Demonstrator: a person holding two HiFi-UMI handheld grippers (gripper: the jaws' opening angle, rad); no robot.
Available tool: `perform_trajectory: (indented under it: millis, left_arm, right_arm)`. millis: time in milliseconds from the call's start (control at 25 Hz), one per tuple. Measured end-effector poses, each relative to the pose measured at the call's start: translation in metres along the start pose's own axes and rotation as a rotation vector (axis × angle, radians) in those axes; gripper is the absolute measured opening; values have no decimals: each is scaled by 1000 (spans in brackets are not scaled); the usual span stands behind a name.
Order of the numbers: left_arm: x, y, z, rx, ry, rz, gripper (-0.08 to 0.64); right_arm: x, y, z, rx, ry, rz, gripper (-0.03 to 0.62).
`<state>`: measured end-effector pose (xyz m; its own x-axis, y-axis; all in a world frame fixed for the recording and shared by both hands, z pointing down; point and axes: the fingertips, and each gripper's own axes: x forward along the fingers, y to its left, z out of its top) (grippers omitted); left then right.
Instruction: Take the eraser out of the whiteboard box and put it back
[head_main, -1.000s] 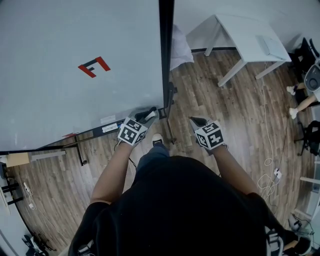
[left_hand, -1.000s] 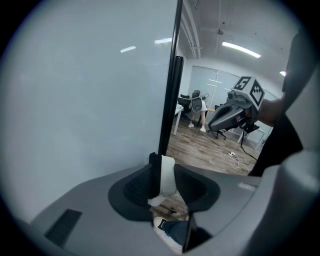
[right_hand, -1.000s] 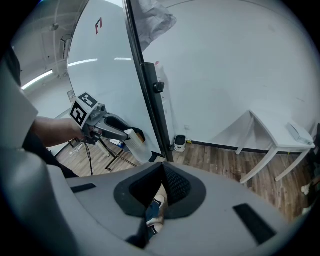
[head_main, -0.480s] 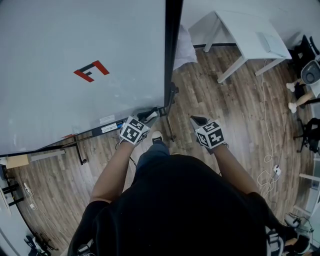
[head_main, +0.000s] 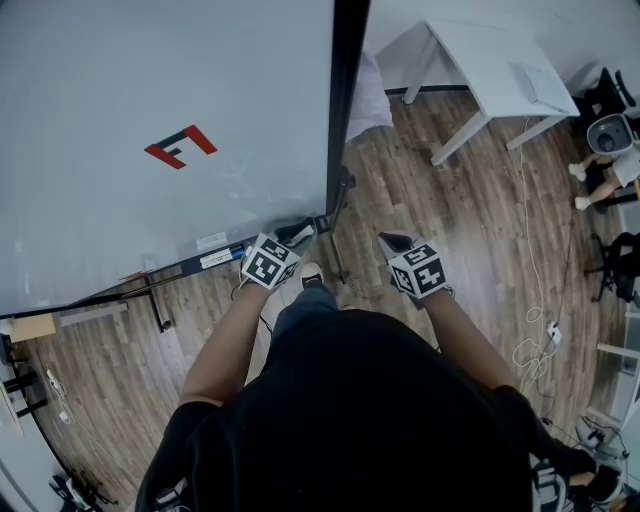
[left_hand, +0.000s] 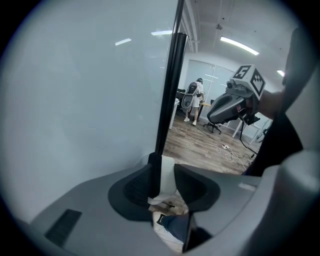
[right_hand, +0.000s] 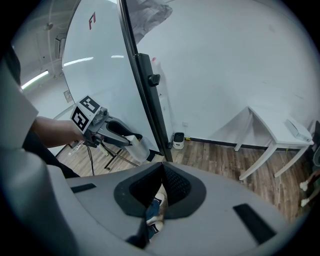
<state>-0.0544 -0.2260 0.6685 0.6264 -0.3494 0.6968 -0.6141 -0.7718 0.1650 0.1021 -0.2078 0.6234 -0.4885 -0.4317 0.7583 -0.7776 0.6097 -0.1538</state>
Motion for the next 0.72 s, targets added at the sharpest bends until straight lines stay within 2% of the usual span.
perform_trajectory:
  millis: [520, 720]
  left_arm:
    - [2, 0, -1, -22, -13, 5, 150]
    - [1, -3, 2, -23, -20, 6, 186]
  right_arm:
    - [-7, -1, -1, -5, -5, -4, -3]
    - [-11, -1, -1, -9, -11, 0, -3]
